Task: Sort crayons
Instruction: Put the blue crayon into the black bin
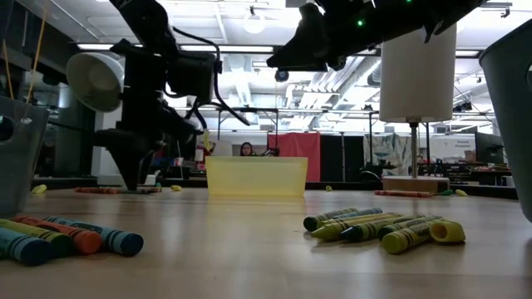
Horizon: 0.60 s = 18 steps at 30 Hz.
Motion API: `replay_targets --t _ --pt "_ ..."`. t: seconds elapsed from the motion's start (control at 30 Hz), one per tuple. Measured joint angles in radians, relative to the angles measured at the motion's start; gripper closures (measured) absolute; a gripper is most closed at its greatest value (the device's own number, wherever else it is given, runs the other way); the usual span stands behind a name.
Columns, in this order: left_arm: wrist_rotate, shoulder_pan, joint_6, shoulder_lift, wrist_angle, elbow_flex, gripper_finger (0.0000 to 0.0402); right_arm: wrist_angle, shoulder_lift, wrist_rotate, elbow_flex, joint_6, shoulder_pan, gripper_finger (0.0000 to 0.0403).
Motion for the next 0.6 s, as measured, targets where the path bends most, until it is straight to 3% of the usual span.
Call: replay_targets --t 0.4,0.6 --pt "0.029 0.06 0.238 -0.006 0.094 -0.053 0.0241 -0.008 0.0 0.002 0.0 0.005 0.0 0.0203" --pt "0.046 0.069 0.253 -0.013 0.119 -0.068 0.0241 -0.023 0.0 0.002 0.0 0.004 0.0 0.0203"
